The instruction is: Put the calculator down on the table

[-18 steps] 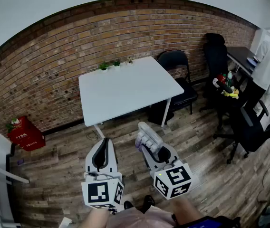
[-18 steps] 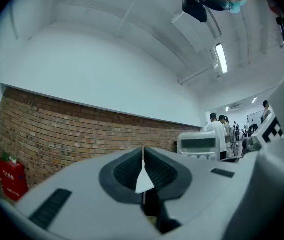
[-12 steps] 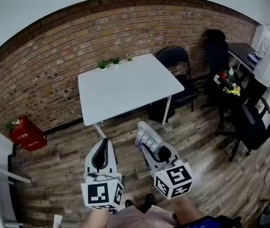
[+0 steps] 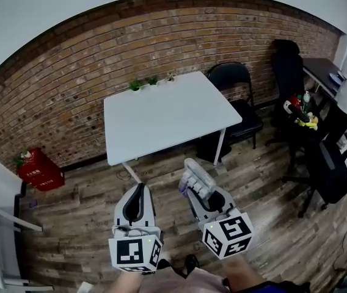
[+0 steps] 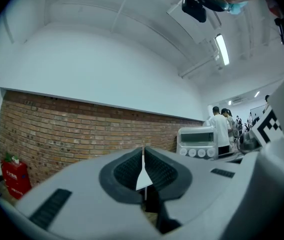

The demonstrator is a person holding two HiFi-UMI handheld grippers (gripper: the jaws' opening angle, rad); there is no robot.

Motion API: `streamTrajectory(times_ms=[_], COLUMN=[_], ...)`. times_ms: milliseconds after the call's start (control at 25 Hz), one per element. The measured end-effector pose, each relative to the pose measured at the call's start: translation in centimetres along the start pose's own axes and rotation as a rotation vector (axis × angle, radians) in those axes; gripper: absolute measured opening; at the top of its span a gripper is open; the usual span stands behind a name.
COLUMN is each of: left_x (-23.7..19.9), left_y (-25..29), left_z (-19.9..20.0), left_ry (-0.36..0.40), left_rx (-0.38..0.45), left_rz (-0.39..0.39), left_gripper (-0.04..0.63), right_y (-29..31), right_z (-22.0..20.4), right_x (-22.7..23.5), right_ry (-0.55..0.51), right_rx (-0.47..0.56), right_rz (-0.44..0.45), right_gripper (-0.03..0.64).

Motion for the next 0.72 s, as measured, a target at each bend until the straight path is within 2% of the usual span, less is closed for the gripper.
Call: streamTrajectory(times_ms=[160, 400, 720], left_x=[-0.2, -3.1, -9.2], left_y=[1.2, 4.5, 13.5], left_z=[-0.6, -1.2, -2.5], left_ry=[-0.001, -0.020, -0.058], left_rx=[-0.010, -0.018, -0.053], left_rz=[0.026, 0.062, 0.071], left_gripper=[0.021, 0.021, 0.021], right_y=[1.3, 5.4, 14.9], right_z=[-0.2, -0.5, -1.1], right_x=[1.6, 3.1, 6.1], right_ry=[-0.001, -0.007, -0.003], right_rx=[-0.016, -0.039, -0.088], right_rz=[0.004, 0.008, -0.009], right_gripper=[0.136, 0.137, 0.137])
Point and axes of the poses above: the fingertips, and each gripper's own axes: y forward along the fingers, x to its right, z out of its top, the point moved 7 cm from there along -y, backward along the fingers, and after that the axes turned 13 degrees about -y, right-handed, at the moved point
